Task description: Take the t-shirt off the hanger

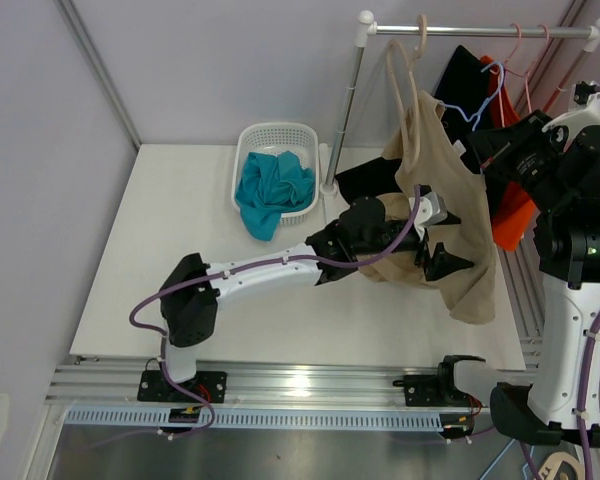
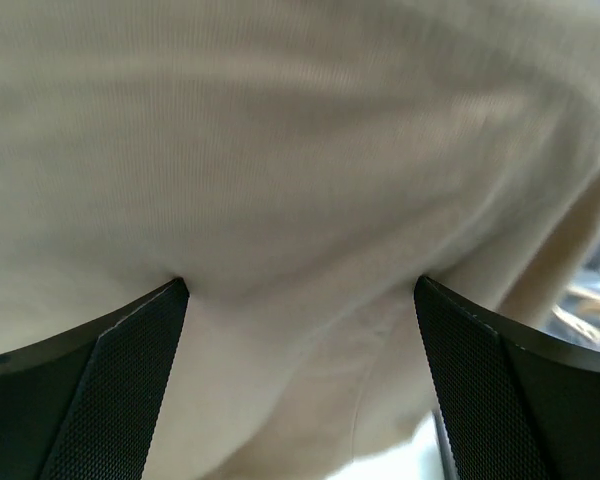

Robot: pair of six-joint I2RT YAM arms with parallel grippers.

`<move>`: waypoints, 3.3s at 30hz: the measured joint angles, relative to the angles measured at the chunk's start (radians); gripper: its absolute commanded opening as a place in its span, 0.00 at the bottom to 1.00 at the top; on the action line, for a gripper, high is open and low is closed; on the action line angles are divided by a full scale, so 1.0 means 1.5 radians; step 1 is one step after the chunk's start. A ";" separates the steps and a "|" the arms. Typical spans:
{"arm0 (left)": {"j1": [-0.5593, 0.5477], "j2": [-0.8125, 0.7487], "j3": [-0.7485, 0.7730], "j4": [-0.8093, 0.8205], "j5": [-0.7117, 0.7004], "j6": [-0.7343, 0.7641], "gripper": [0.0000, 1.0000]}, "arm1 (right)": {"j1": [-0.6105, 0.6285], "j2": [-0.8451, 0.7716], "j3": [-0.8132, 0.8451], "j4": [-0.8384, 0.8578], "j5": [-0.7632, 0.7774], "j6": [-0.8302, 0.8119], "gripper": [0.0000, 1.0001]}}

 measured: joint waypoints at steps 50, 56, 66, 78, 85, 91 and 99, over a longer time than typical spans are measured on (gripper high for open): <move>-0.064 0.138 0.375 -0.006 0.606 -0.324 0.01 | -0.025 0.030 -0.063 0.075 -0.163 0.048 0.00; -0.051 0.077 0.168 0.015 0.636 -0.319 0.01 | -0.056 0.030 -0.054 0.071 -0.192 0.051 0.00; 0.019 -0.144 -0.076 -0.141 0.552 -0.127 0.01 | -0.077 0.020 -0.018 0.032 -0.173 0.045 0.00; 0.125 -0.221 -0.150 -0.207 0.494 -0.044 0.01 | -0.078 -0.020 0.006 -0.009 -0.143 0.024 0.00; 0.206 -0.220 -0.159 -0.209 0.468 -0.050 0.01 | -0.076 -0.046 -0.016 -0.007 -0.086 -0.020 0.00; 0.223 -0.220 -0.157 -0.230 0.438 -0.049 0.01 | -0.065 -0.064 -0.060 0.026 -0.048 -0.058 0.00; 0.238 -0.211 -0.136 -0.276 0.366 -0.049 1.00 | -0.015 -0.041 -0.086 0.076 0.023 -0.094 0.00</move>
